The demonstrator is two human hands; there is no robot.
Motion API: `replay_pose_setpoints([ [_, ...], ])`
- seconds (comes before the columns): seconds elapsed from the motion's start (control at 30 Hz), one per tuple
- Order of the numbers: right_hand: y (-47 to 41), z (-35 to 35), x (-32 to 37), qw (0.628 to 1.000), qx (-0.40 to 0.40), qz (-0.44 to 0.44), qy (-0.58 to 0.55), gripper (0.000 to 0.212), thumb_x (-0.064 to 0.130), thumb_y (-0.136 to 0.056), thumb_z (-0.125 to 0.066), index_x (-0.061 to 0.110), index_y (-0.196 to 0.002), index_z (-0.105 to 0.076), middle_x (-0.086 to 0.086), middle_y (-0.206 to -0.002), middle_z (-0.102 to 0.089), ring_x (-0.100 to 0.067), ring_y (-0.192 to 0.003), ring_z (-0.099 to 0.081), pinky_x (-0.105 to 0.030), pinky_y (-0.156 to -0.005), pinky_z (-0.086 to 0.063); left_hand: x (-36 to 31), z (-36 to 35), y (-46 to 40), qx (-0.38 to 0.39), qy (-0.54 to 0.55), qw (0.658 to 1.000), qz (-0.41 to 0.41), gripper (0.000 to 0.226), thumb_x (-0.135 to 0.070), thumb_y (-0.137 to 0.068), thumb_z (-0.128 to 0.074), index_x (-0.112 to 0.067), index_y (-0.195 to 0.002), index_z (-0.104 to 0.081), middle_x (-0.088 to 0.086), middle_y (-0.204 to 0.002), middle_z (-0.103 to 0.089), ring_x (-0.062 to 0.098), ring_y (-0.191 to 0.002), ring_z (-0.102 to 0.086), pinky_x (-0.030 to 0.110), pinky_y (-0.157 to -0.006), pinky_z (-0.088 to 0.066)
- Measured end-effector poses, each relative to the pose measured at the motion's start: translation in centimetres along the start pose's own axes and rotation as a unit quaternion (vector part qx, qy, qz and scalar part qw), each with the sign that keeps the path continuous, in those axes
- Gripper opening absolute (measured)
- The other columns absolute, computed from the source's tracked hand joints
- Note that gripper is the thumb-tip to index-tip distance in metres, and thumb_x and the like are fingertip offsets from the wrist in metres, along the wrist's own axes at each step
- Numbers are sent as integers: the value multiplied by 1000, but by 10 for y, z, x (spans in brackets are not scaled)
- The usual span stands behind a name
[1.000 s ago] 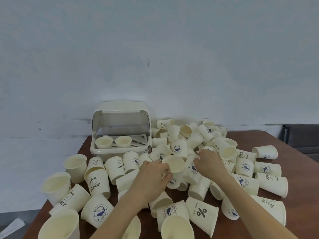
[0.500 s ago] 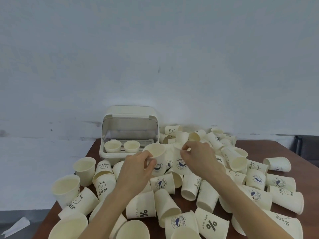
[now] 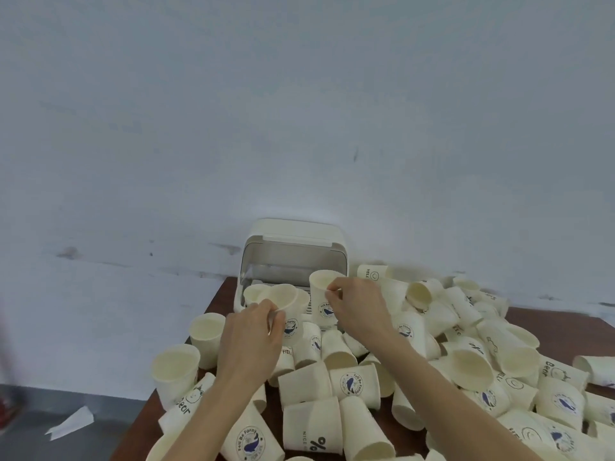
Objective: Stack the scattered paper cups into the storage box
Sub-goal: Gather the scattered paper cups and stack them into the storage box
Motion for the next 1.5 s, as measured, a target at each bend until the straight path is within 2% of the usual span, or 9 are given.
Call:
replay_pose_setpoints([
  [0.2, -43, -40, 17, 1000, 5, 5, 6, 23, 25, -91, -50, 19, -92, -72, -1, -85, -72, -24, -83, -65, -34, -72, -53, 14, 11, -8, -3, -35, 999, 18, 26, -32, -98, -45, -19, -82, -61, -4, -72, -57, 18, -70, -56, 36, -78, -45],
  [0.33, -56, -69, 16, 999, 6, -13, 30, 23, 26, -91, -48, 16, -84, -68, -4, -83, -69, -27, -82, -63, -30, -61, -44, 18, 17, -14, 9, -67, 997, 26, 31, -33, -101, -35, -20, -86, -60, -4, -81, -59, 18, -77, -52, 30, -85, -39],
  [0.57, -59, -104, 8, 997, 33, -12, 70, 25, 28, -94, -47, 18, -85, -67, 1, -83, -69, -22, -78, -64, -33, -67, -50, 33, 19, -25, 27, -87, 995, 42, 32, -31, -103, -29, -22, -84, -52, -6, -82, -55, 18, -82, -52, 27, -77, -38],
  [0.73, -57, -125, -1, 992, 82, -36, 88, 21, 13, -92, -43, 13, -81, -61, -1, -78, -51, -22, -68, -49, -31, -61, -42, 46, 9, -42, 27, -117, 992, 32, 33, -31, -102, -29, -23, -88, -57, -6, -85, -57, 14, -76, -48, 26, -82, -38],
  [0.83, -52, -139, -6, 989, 104, -27, 99, 17, 5, -88, -45, 15, -76, -53, -1, -82, -56, -21, -70, -50, -29, -58, -40, 52, -1, -65, 28, -148, 989, 1, 32, -30, -102, -29, -22, -88, -57, -5, -86, -59, 13, -73, -46, 29, -91, -39],
  [0.93, -49, -147, -11, 989, 100, -6, 111, 16, 6, -88, -46, 16, -80, -54, 0, -86, -58, -19, -75, -55, -31, -64, -49, 57, -9, -88, 34, -153, 987, -21, 27, -27, -102, -31, -23, -81, -48, -3, -82, -56, 14, -70, -42, 31, -90, -40],
  [1.17, -49, -154, -19, 991, 88, 33, 92, 16, 11, -93, -46, 16, -96, -61, 2, -93, -59, -17, -81, -57, -28, -69, -49, 81, -47, -112, 81, -186, 979, -22, 29, -22, -101, -34, -20, -96, -62, -1, -97, -63, 17, -87, -55, 31, -89, -39],
  [1.3, -53, -155, -21, 992, 92, 40, 81, 18, 14, -95, -45, 17, -104, -59, 1, -101, -61, -19, -88, -58, -25, -68, -40, 95, -65, -110, 100, -216, 971, -7, 32, -24, -102, -31, -19, -103, -63, -1, -103, -63, 18, -92, -56, 33, -88, -37],
  [1.5, -53, -154, -21, 995, 70, 45, 59, 20, 19, -98, -40, 18, -104, -59, 0, -98, -62, -21, -87, -58, -29, -67, -38, 111, -87, -103, 142, -241, 960, 21, 28, -25, -100, -37, -19, -107, -64, 1, -107, -63, 21, -98, -58, 35, -89, -37],
])
Point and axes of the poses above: each hand's wrist, its own y-axis away from the middle knuckle, its own z-axis out of the back of the hand, x = y × z, the point moved 5 cm from there along -y, towards the middle knuckle
